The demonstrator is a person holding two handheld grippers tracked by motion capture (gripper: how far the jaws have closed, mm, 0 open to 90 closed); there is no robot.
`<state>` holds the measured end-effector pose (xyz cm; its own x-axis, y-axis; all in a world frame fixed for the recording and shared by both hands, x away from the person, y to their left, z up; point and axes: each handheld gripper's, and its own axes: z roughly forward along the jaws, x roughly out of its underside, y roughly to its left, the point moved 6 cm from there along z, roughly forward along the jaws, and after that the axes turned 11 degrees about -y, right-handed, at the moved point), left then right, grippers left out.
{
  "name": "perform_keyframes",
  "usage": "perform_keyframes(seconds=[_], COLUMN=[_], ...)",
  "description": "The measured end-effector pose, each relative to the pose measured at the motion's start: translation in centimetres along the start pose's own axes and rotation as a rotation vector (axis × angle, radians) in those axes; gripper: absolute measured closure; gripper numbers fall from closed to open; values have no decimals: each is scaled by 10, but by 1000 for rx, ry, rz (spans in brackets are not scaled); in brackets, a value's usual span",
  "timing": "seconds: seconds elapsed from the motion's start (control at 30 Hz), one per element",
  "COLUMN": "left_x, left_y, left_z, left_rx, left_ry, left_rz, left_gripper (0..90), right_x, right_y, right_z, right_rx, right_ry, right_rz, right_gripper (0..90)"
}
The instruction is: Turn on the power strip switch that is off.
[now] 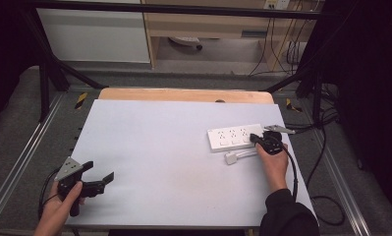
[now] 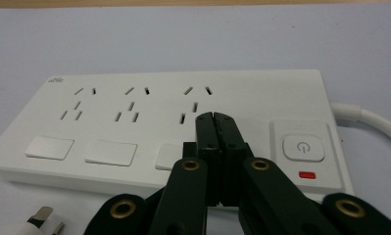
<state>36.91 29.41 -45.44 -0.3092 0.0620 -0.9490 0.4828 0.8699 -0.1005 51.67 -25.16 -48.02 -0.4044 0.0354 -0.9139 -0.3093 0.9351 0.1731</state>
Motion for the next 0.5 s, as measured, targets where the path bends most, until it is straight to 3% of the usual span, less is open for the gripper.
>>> perform_keyframes(seconds=[0.5], left_x=[0], left_y=[0], left_z=[0], left_rx=[0], left_ry=[0], left_rz=[0], left_gripper=[70], right_x=[0], right_y=[0], right_z=[0], right_rx=[2], right_ry=[-1], right_rz=[-9], right_gripper=[900])
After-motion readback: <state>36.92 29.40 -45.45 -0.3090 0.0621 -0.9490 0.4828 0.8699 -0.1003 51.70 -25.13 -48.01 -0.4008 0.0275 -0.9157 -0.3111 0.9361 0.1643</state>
